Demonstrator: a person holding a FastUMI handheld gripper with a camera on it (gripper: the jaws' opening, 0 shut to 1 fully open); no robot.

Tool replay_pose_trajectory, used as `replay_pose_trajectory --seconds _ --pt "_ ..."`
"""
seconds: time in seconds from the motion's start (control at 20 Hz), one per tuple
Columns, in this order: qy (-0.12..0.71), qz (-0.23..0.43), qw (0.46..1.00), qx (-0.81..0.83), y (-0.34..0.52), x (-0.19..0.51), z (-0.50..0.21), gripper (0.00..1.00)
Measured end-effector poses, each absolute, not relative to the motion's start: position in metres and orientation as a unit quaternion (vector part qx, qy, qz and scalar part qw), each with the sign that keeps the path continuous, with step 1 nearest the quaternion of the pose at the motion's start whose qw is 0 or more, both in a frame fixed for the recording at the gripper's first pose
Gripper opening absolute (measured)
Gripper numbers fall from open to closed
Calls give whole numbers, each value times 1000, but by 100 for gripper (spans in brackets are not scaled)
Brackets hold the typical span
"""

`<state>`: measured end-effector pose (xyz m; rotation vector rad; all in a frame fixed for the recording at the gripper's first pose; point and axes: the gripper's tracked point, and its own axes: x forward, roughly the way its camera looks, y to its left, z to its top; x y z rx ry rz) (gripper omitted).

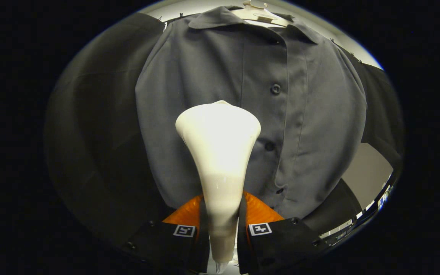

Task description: Iron the clothes twice with a garment steamer, once on the left side and once on the right side.

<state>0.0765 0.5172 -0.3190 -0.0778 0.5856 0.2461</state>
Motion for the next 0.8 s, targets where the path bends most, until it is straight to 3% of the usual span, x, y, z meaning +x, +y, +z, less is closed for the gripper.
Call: replay_pose_trajectory --seconds 0.8 --pt "320 141 935 -57 493 41 -427 37"
